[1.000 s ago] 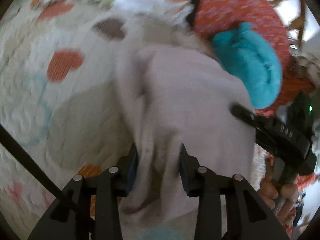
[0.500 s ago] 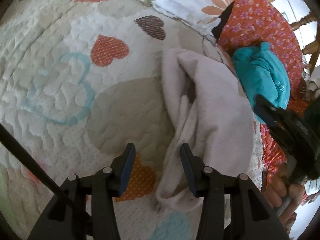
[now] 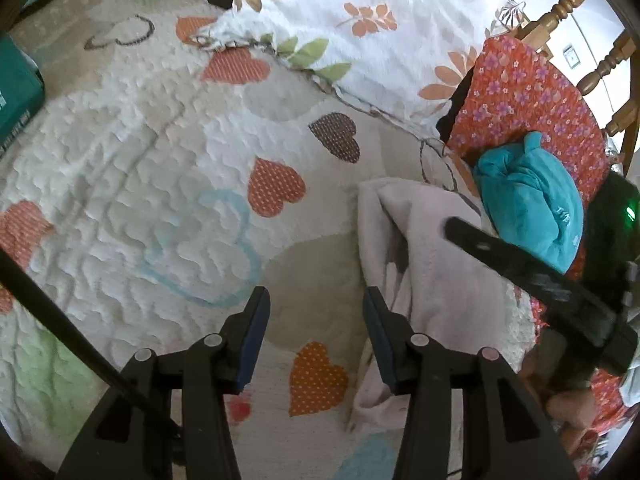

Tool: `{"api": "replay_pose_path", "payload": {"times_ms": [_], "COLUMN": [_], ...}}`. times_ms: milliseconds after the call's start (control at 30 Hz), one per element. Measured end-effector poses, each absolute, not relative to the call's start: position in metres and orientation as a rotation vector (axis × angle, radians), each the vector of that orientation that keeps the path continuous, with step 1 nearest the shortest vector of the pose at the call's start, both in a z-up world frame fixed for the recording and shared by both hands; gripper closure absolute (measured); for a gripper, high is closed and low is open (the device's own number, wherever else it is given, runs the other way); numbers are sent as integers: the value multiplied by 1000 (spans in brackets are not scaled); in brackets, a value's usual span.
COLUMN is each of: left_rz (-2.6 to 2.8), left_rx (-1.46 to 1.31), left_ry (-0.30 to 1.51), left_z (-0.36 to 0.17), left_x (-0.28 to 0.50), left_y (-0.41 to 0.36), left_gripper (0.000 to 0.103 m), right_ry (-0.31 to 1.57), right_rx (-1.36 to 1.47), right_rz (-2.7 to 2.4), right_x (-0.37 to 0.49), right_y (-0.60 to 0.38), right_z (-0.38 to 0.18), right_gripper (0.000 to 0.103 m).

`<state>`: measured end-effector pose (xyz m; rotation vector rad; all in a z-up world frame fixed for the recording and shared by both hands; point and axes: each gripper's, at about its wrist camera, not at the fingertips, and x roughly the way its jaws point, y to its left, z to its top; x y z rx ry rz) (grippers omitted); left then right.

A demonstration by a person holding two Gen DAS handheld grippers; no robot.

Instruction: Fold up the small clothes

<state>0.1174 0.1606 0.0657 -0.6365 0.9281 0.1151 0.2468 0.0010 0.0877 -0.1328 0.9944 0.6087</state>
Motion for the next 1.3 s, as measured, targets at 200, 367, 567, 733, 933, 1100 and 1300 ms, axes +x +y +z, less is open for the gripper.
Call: {"api": "replay_pose_path", "payload": {"times_ms": [200,367,567,733,933,1100,1300], "left_rz": [121,111,114,137,158,184,199], "left_rx": [-668,-701,-721,-710,-686,-651,-609], "left_ry": [934,923,933,919,907,908,918], "left_z": [63,67,63,65,67,65,60], "left_x": [109,102,103,100,99,97,91], "left_y": [173,183,186,190,188,185,178], "left_gripper": [56,56,56,56,51,49,45], "right_ry": [963,892,1085,1031,988,1010,1048], "right_rx": [-496,-137,-99,43,79,-14,-64], "right_rz": [421,484,533,602,620,662,832], "right_x": [250,251,270,255,202,160,113], "right_y": [40,8,31,8,-27,-16,-24], "right_z": [45,95,40,61,68,29,30], "right_gripper": [82,88,82,77,77,76,76]}}
